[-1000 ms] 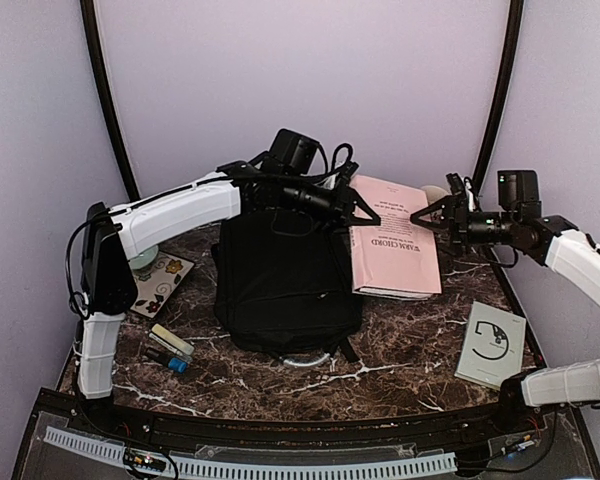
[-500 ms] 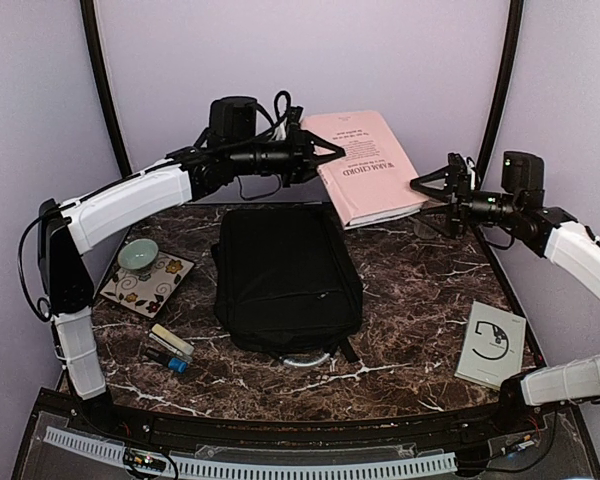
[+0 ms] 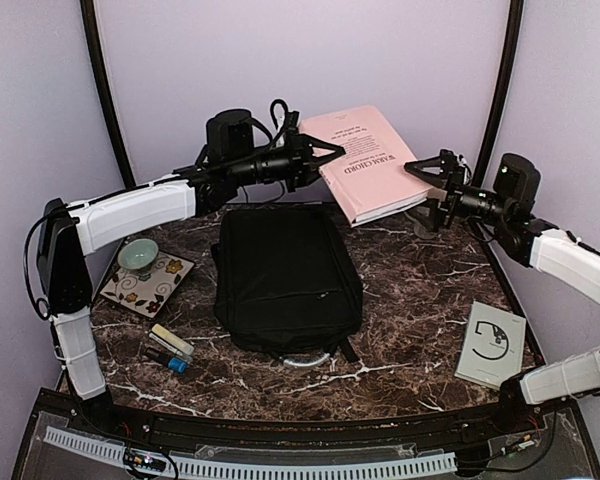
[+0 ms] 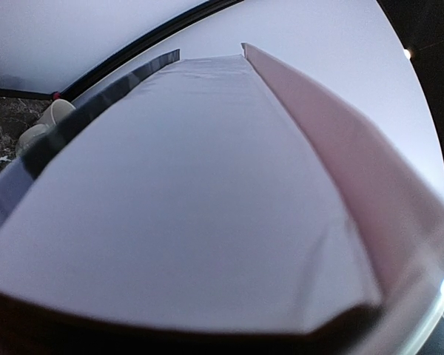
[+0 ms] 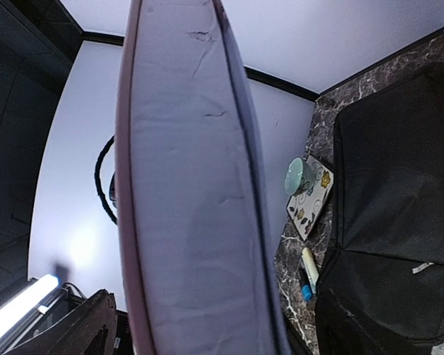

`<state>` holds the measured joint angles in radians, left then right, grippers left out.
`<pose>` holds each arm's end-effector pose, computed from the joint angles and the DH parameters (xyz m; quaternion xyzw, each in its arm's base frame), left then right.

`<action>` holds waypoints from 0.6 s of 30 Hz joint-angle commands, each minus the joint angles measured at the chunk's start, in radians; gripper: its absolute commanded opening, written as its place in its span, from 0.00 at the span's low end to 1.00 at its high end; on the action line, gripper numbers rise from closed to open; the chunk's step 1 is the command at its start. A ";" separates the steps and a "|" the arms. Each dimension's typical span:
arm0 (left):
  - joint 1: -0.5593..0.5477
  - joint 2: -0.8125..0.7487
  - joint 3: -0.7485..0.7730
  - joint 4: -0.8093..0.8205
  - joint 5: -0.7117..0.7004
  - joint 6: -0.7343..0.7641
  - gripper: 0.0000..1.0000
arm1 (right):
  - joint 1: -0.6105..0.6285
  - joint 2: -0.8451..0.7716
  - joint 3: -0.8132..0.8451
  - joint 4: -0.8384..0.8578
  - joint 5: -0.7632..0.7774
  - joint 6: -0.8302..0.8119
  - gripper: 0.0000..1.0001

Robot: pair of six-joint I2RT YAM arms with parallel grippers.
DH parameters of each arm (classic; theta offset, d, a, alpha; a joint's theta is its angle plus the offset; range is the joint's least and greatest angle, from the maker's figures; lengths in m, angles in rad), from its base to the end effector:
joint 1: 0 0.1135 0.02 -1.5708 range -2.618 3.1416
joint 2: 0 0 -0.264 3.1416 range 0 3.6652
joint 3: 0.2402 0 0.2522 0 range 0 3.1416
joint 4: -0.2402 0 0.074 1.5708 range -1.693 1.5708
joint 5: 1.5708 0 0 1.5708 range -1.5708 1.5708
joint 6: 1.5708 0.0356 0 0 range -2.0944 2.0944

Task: Pack the student bag
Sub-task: Pass from the left arm to the right

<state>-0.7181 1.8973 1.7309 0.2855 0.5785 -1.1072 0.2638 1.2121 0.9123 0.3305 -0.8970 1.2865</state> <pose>0.3330 -0.3168 0.3945 0.0863 0.6654 -0.6829 0.2887 0.2585 0.0986 0.3486 0.0355 0.6994 0.6683 0.2508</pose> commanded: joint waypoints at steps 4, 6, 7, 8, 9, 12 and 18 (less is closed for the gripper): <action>-0.001 -0.104 -0.040 0.142 -0.012 -0.037 0.18 | 0.054 0.018 0.001 0.294 0.024 0.143 0.71; -0.001 -0.117 -0.059 0.145 -0.025 -0.039 0.18 | 0.057 0.013 -0.005 0.317 0.033 0.167 0.59; -0.001 -0.123 -0.072 0.146 -0.026 -0.043 0.18 | 0.059 0.009 -0.011 0.328 0.039 0.171 0.54; -0.001 -0.127 -0.081 0.149 -0.026 -0.045 0.18 | 0.059 0.007 -0.016 0.338 0.045 0.175 0.48; -0.001 -0.130 -0.089 0.150 -0.022 -0.046 0.18 | 0.060 0.005 -0.020 0.350 0.050 0.179 0.43; -0.002 -0.146 -0.128 0.151 -0.014 -0.044 0.20 | 0.065 0.001 -0.022 0.369 0.056 0.183 0.31; -0.002 -0.220 -0.226 0.042 -0.018 0.043 0.42 | 0.068 -0.020 0.006 0.313 0.065 0.152 0.19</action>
<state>-0.7212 1.7706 1.5669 0.4049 0.5491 -1.1503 0.3355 1.2343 0.8917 0.5869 -0.8745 1.4490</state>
